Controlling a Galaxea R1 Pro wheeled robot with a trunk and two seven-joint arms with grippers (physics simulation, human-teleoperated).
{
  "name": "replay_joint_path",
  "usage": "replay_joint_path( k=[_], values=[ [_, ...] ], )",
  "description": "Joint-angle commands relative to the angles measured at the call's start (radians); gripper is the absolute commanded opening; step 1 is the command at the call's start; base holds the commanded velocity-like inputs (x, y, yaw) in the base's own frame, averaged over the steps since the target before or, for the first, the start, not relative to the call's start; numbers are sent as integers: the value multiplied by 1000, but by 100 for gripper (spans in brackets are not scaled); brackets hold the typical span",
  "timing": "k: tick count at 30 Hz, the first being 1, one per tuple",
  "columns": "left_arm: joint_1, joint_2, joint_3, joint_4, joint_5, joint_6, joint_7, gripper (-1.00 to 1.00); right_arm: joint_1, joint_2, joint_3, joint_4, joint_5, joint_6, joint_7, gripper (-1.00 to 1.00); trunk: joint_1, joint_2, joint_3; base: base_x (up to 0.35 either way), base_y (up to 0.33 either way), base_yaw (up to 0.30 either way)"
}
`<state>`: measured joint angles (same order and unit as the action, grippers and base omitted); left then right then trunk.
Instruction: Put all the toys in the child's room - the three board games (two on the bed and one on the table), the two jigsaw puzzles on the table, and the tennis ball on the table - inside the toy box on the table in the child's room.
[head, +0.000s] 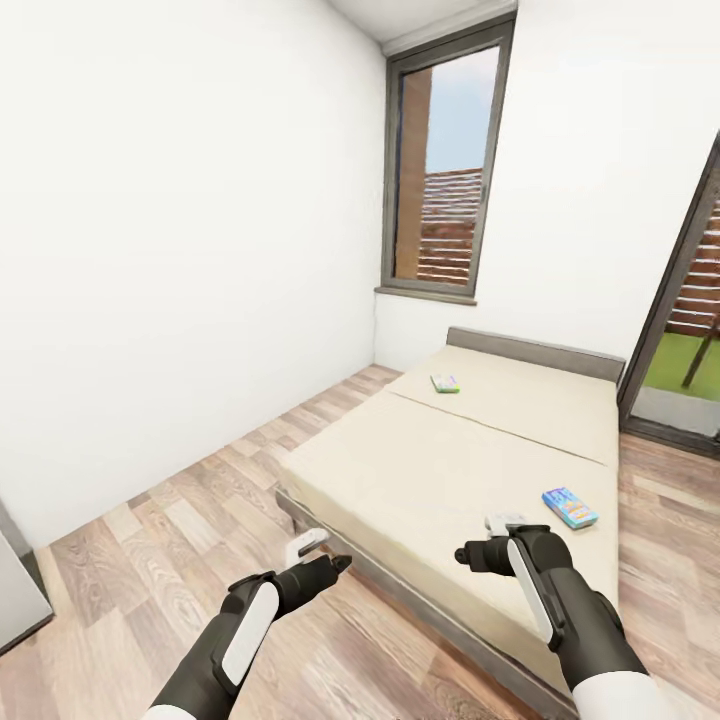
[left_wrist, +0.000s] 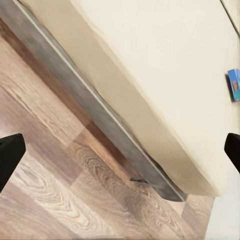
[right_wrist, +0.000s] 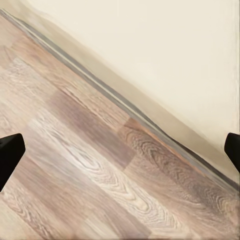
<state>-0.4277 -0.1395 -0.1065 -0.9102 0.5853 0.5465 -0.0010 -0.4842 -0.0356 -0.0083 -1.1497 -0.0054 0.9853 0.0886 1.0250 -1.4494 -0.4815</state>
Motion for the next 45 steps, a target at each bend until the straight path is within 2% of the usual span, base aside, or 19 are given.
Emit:
replay_joint_path(
  k=[1, 17, 21, 22, 26, 45],
  values=[
    [0, 0, 1, -1, 2, 4, 0, 100, -1, 0, -1, -1, 0, 4, 4, 100, 0, -1, -2, 0, 0, -283],
    [6, 1, 2, -1, -1, 2, 0, 100, 7, 0, -2, -1, -1, -7, 6, 100, 0, -1, -8, 0, -13, -196],
    [9, 1, 2, -1, -2, 1, 0, 100, 10, 0, -2, 4, 0, -42, 8, 100, 0, -1, -9, 0, -141, -54],
    [10, 1, 2, -1, -3, 1, 1, 100, 13, 0, -1, 12, 0, -82, 9, 100, 0, -1, -9, 0, -218, -22],
    [11, 1, 2, -1, -4, 1, 3, 100, 13, 0, -1, 22, 0, -106, 10, 100, 0, -1, -9, 0, -227, -15],
    [12, 1, 2, -4, 0, 2, 2, 100, 13, 6, 0, 37, -4, -123, 6, 100, 0, -1, -9, 0, -94, -4]
  ],
)
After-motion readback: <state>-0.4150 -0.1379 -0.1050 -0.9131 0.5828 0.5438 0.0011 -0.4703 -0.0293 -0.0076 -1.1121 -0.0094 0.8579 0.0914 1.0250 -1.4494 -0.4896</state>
